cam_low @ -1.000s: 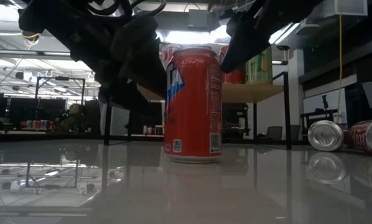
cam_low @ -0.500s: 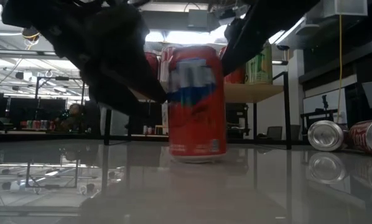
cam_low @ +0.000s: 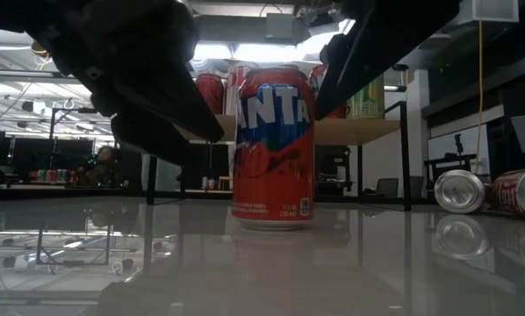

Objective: Place canned beverage on shelf
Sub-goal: Put the orange soda can on the shelf aligned with the other soda can

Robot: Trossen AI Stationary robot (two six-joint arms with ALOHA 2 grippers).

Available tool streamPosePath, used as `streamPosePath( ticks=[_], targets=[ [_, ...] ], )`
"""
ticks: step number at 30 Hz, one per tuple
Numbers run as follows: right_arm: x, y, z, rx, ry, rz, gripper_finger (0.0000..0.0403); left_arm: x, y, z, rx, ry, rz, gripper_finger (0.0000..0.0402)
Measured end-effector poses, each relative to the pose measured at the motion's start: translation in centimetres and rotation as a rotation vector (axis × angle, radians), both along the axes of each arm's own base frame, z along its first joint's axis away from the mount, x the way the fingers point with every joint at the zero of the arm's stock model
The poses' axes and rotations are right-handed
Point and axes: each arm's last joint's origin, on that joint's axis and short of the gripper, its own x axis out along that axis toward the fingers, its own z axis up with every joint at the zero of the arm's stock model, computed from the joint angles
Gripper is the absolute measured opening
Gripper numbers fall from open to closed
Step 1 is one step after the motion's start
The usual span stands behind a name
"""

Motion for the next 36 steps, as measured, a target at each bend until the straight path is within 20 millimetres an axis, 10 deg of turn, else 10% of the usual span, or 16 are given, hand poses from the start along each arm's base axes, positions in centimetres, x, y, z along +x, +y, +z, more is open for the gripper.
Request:
streamPosePath(
  ticks=[13, 36],
  targets=[
    [-0.2, 0.4, 2.9, 0.073, 0.087, 0.061, 0.0370, 0.4, 1.2, 0.1, 0.067, -0.028, 0.102, 0.0385],
    [1.2, 1.0, 0.5, 0.060, 0.096, 0.062, 0.0370, 0.9, 2.1, 0.2, 0.031, -0.032, 0.110, 0.0385]
  ],
)
